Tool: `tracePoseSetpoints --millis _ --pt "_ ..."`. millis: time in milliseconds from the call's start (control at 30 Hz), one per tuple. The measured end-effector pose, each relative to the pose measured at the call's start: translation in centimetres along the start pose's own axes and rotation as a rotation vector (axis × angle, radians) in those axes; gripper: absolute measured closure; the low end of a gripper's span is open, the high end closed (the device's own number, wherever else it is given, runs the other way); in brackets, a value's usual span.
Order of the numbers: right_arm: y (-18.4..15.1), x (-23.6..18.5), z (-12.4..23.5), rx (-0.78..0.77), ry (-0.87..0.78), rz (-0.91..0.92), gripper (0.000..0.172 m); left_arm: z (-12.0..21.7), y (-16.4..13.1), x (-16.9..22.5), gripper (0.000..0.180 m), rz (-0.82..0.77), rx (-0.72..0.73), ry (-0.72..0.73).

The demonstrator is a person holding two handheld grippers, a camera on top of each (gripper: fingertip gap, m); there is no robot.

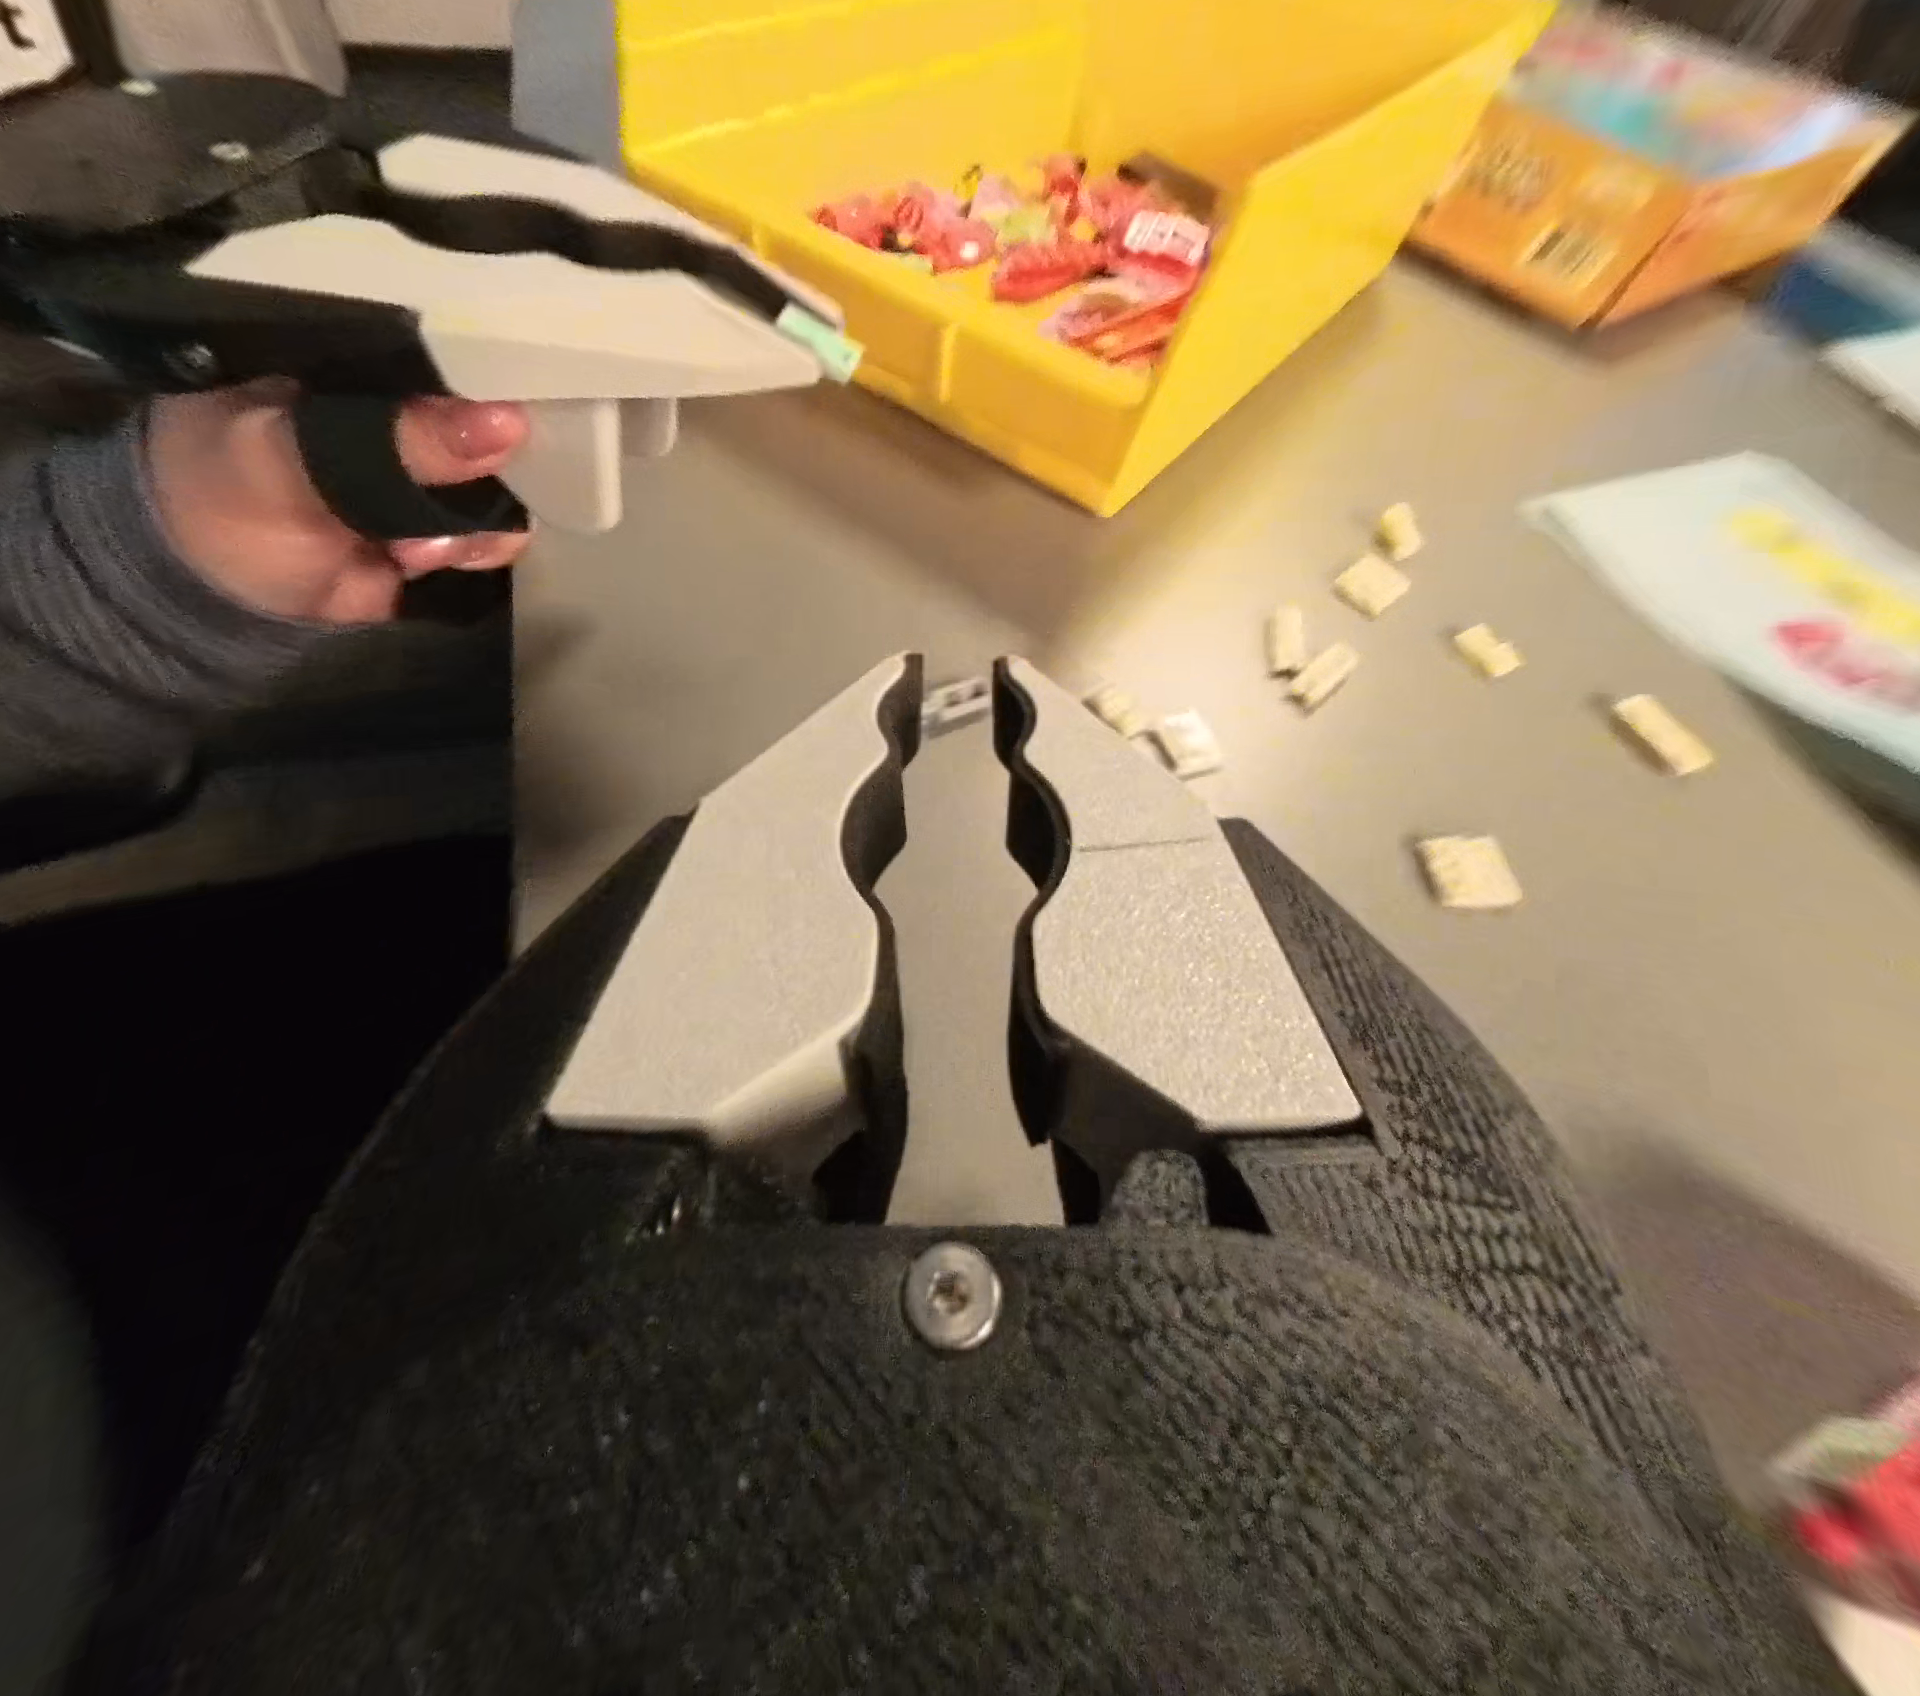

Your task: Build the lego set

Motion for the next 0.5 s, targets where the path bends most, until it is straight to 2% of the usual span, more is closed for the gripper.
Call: tracePoseSetpoints --millis 100,233,500 --pt "-0.7 -1.4 -1.4 -0.165 0.026 -0.112 0.156 0.3 0.0 0.2 0.173 -0.016 0.041 0.016" --pt "-1.3 -2.1 -3.3 -0.32 -0.01 -0.142 0.152 0.4 -0.1 0.3 0.173 -0.011 0.049 0.007" --pt "-1.1 -1.5 -4.1 -0.328 -0.089 -0.163 0.159 0.5 -0.1 0.1 0.173 0.024 0.066 0.014"
Point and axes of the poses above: each gripper's, where its closed fingertips meet, z back along the fingers, y out of its top, x = y × z across the jaws, the point moved 8 cm from there along z, back along the fingers, and after that the axes turned 1 degree about -x, right-handed, at the moved point
